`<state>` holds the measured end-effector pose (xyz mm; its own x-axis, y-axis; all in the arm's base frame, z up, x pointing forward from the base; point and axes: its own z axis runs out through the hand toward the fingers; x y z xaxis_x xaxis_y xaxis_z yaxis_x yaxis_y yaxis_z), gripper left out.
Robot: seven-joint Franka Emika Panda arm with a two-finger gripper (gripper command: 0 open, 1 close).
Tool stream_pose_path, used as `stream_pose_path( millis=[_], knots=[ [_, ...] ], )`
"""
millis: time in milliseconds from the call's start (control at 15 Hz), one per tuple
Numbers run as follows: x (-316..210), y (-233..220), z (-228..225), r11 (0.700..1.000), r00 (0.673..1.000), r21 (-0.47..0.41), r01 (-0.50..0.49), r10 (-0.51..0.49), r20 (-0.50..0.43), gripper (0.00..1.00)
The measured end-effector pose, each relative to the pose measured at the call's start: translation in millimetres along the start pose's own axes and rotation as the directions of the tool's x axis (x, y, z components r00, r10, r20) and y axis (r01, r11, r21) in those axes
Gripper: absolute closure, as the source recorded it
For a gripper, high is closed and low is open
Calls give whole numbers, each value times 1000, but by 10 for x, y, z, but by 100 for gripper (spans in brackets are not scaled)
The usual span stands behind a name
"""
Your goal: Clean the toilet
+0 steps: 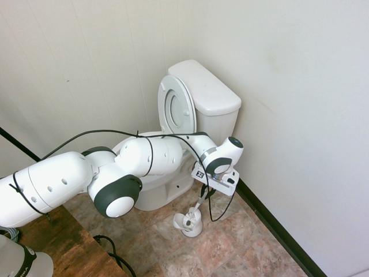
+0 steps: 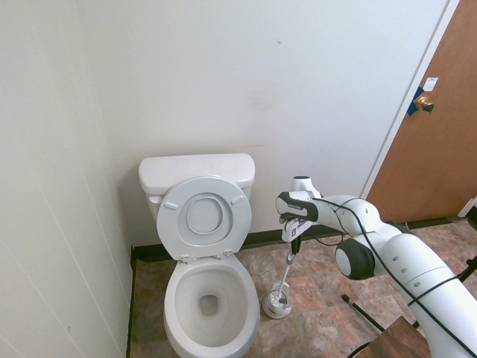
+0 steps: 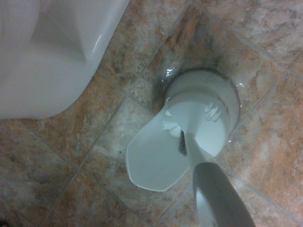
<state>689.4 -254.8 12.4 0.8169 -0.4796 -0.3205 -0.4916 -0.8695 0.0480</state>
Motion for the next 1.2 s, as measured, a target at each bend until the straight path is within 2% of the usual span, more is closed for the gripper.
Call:
stream_pose_path(
  millis=[667, 1200],
  knots=[
    [-351, 137, 118, 1000, 999, -2, -22, 22, -37, 100],
    [-897, 119, 208, 1000, 993, 10, -19, 20, -117, 100]
  ],
)
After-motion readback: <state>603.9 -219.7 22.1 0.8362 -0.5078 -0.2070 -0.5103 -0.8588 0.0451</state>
